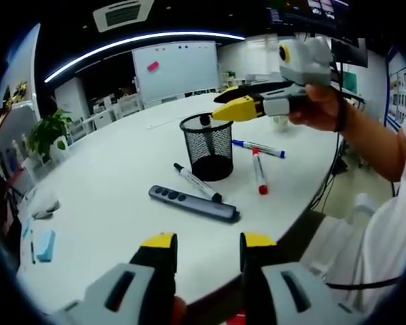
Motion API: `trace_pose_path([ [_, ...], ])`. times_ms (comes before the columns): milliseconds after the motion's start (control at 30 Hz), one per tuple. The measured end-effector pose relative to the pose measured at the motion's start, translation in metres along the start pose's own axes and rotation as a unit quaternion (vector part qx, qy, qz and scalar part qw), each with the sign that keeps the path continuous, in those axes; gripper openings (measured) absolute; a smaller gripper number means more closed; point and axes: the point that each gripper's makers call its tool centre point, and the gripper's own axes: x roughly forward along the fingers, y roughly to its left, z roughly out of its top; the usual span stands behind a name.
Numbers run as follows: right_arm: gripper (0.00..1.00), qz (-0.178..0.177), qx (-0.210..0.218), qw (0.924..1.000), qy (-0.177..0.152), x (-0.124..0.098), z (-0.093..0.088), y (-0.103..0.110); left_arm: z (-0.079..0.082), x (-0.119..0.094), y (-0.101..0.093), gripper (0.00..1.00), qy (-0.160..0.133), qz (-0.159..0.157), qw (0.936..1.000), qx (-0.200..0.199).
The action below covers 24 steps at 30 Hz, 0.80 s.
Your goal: Place the scattered laser pointers and whiteboard markers into the pen holder and stack the scattered paper cups together
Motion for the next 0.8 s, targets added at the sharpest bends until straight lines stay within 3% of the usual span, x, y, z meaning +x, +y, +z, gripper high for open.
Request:
trace_pose_path([
  [800, 0.37, -0.011, 0.013, 0.9999, -0.001, -0.0063, -0.0012, -0.0071, 0.0005, 0.0011, -0.0024, 0.37, 0.000, -0.004, 1.0000, 0.001],
])
